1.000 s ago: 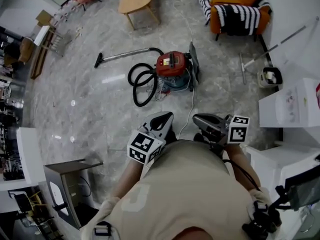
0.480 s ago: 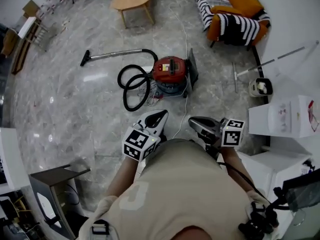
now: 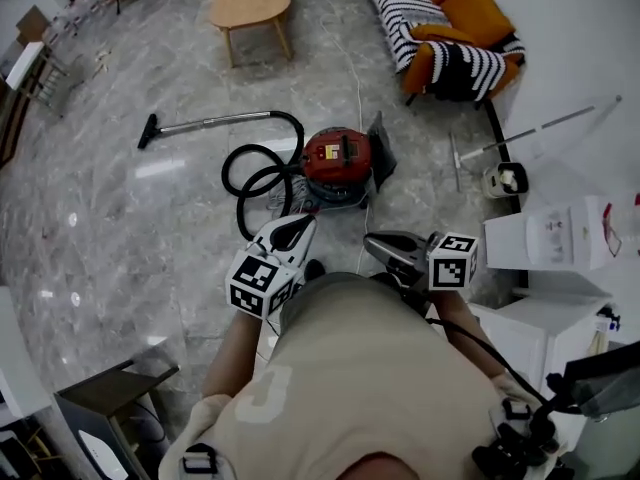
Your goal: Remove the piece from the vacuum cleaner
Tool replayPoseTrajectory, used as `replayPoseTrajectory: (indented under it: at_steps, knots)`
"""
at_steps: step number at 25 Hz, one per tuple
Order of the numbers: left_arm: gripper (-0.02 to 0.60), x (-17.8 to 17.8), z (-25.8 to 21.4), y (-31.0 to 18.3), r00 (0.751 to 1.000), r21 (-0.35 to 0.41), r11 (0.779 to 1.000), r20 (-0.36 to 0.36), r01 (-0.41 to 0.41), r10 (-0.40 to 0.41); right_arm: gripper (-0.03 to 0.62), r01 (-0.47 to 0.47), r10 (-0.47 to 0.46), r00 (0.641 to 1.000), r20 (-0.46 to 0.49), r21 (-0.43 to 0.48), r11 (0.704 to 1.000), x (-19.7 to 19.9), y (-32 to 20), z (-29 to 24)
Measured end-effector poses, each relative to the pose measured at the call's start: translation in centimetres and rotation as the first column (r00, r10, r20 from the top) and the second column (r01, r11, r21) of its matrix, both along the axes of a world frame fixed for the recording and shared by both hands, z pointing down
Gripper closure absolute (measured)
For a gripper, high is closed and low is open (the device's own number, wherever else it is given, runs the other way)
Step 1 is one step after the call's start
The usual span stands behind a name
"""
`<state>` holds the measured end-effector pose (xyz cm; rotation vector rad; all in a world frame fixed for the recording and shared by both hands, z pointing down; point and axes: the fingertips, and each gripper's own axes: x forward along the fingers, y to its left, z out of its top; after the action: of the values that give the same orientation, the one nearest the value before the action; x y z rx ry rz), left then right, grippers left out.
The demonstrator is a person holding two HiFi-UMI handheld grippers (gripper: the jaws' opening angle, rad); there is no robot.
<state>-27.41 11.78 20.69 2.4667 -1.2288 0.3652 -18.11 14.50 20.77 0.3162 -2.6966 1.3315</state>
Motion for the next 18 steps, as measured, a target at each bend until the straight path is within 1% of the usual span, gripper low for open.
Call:
replayPoseTrajectory:
  at_steps: [4, 7, 10, 14, 18]
  knots:
    - [0.578, -2.0, -0.2, -0.6, 1.0, 0.01, 1.0, -0.024, -0.013, 0.013, 0.592, -0.009, 0.009, 1.0, -0.029, 0.012, 1.0, -2.1, -0.9, 0.0]
    - [0.578, -3.4, -0.3, -0.8, 0.999, 0.017, 1.0, -0.04, -0.014, 0.014, 0.592, 0.005, -0.004, 0.999, -0.049, 0.024, 1.0, -4.1, -1.8, -0.1]
    - [0.578, -4.4, 0.2, -0.8, 0.999, -0.008, 1.0, -0.051, -0.016, 0.015, 0.592, 0.025, -0.023, 0.997, -0.068, 0.028, 0.999, -5.7, -2.6, -0.1]
    - [0.578, -4.9, 0.8, -1.4, 0.998, -0.041, 0.999, -0.054, -0.015, 0.013, 0.591, 0.045, -0.042, 0.995, -0.086, 0.032, 0.998, -6.3, -3.4, -0.3]
    - [0.578, -4.6, 0.5, -2.4, 0.998, -0.034, 0.999, -0.044, -0.036, 0.035, 0.591, 0.044, -0.042, 0.995, -0.088, 0.031, 0.999, -6.2, -4.0, -0.4]
